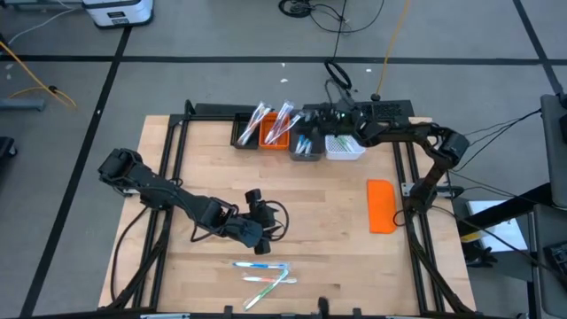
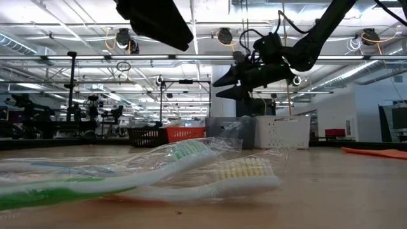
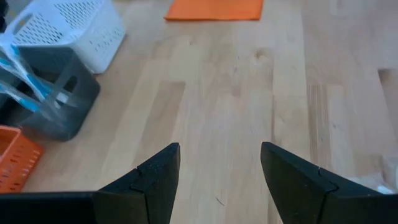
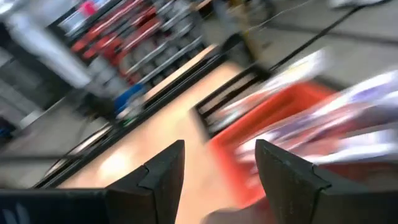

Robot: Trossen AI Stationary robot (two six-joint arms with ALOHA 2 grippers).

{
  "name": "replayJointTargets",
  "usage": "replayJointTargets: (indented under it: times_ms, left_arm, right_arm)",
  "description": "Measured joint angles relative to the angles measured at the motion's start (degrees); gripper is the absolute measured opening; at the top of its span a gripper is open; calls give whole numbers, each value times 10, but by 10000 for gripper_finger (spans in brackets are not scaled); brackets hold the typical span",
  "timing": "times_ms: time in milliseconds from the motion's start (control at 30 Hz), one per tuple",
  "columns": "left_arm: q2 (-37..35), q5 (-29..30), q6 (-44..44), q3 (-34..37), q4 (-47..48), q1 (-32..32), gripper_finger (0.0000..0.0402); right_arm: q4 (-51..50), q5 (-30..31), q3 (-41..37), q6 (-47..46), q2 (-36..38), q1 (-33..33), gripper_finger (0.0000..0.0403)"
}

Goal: Pick & Place Toothbrushes
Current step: Put the blue toothbrush into the gray bin

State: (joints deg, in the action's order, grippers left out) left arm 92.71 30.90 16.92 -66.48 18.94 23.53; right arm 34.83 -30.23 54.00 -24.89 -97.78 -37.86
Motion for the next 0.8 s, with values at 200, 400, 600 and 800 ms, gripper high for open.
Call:
replayJointTargets:
  times_ms: [200,400,600,800]
  left_arm:
    - [0,-9,1,0,10,0,223]
    - [0,-22,2,0,10,3,223]
    - [0,-57,-1,0,14,11,223]
    - [0,-150,38,0,62,30,223]
  right_arm:
    - [-32,-60,0,7,0,73,187]
    - [-121,-59,0,58,0,173,187]
    - [-188,-26,0,78,0,274,187]
    - [-204,46,0,77,0,357,187]
